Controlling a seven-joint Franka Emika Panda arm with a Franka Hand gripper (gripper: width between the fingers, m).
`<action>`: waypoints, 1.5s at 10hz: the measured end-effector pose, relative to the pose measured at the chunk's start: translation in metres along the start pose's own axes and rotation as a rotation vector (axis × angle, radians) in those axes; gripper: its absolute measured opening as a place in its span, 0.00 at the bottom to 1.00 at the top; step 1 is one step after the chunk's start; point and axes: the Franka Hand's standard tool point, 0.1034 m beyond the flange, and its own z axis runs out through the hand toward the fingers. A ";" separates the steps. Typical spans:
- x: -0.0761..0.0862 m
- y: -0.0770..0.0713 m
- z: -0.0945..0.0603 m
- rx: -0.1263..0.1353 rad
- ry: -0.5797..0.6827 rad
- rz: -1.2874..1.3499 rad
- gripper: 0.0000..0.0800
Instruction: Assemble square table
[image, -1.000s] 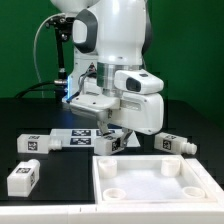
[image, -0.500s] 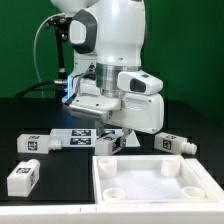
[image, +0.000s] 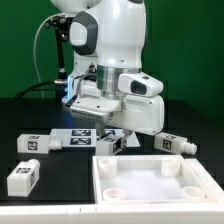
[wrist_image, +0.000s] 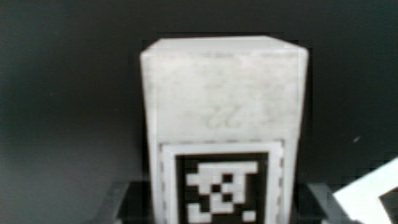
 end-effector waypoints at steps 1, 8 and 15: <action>-0.002 0.000 0.000 0.007 0.000 0.002 0.36; -0.022 0.001 -0.031 -0.019 -0.055 0.238 0.81; -0.046 0.018 -0.057 -0.099 -0.102 0.634 0.81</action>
Offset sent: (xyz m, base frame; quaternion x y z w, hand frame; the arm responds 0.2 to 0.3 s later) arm 0.0000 0.0000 0.0000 0.0000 0.0000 0.0000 1.0000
